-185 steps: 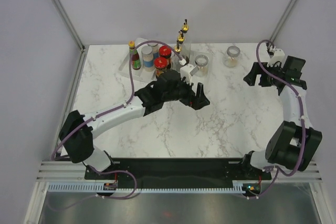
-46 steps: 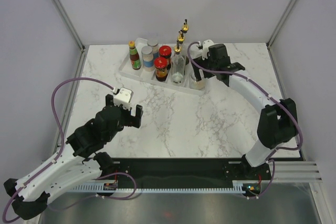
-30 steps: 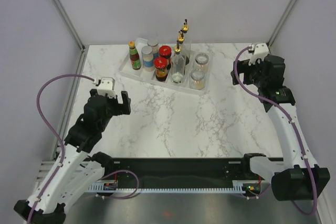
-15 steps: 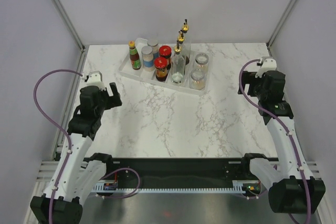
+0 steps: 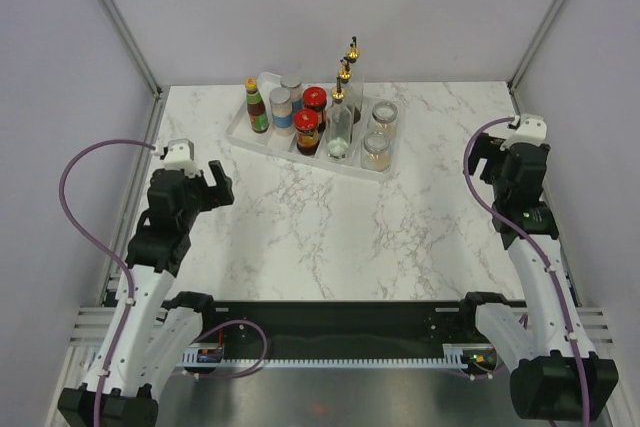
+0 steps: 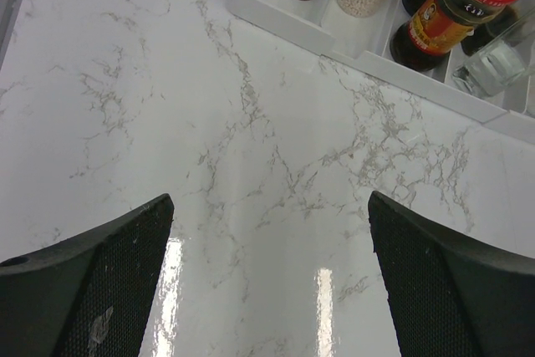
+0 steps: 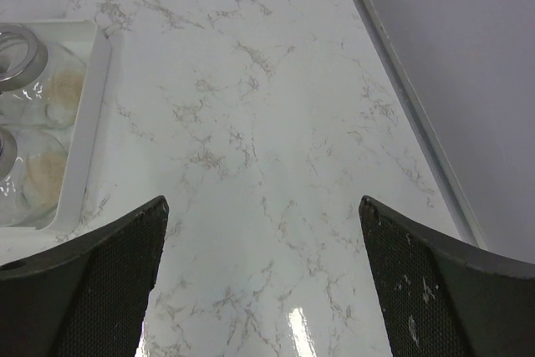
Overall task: Organize the condiment bottles
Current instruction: Reset both arms
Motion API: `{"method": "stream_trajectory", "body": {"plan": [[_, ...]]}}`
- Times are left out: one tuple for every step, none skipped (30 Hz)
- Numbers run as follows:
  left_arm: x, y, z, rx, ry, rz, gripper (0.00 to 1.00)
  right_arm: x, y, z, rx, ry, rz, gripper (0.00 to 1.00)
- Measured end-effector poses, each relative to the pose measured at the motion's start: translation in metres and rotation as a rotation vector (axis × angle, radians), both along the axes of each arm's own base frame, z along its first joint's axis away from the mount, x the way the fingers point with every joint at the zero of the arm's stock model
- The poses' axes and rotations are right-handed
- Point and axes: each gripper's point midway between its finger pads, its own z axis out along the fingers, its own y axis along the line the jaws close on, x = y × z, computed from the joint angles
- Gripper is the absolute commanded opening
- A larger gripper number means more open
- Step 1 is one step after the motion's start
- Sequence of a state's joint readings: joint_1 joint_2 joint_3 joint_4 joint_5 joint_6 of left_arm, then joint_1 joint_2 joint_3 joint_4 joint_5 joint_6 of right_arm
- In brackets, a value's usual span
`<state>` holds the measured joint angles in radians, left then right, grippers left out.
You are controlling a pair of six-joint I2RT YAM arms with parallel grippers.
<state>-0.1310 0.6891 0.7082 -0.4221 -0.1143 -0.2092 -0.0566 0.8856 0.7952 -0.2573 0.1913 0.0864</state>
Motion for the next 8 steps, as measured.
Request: {"method": "stream_trajectory", "body": {"plan": [[0.0002,-0.0008,0.0001,-0.002,-0.001,-0.004,1.0,-0.0005,-0.001,0.0019,-0.001,-0.01,-0.007,0.97],[0.0003,-0.0017,0.0004,-0.004,-0.003,-0.008,1.0,-0.0012,-0.0018,0.0035,0.0,-0.019,-0.013,0.97],[0.0004,-0.0021,0.0005,-0.005,-0.003,-0.011,1.0,-0.0018,-0.0027,0.0045,0.0,-0.025,-0.02,0.97],[0.0004,-0.0023,0.0007,-0.005,-0.004,-0.012,1.0,-0.0022,-0.0031,0.0055,0.004,-0.032,-0.025,0.96],[0.0004,-0.0023,0.0008,-0.006,-0.004,-0.012,1.0,-0.0025,-0.0038,0.0063,0.005,-0.037,-0.03,0.95],[0.0003,-0.0023,0.0009,-0.006,-0.005,-0.012,1.0,-0.0028,-0.0043,0.0063,0.007,-0.041,-0.035,0.95],[0.0004,-0.0023,0.0009,-0.006,-0.005,-0.012,1.0,-0.0032,-0.0052,0.0059,0.01,-0.043,-0.043,0.96],[0.0003,-0.0023,0.001,-0.006,-0.005,-0.012,1.0,-0.0032,-0.0059,0.0058,0.011,-0.044,-0.048,0.98]]}}
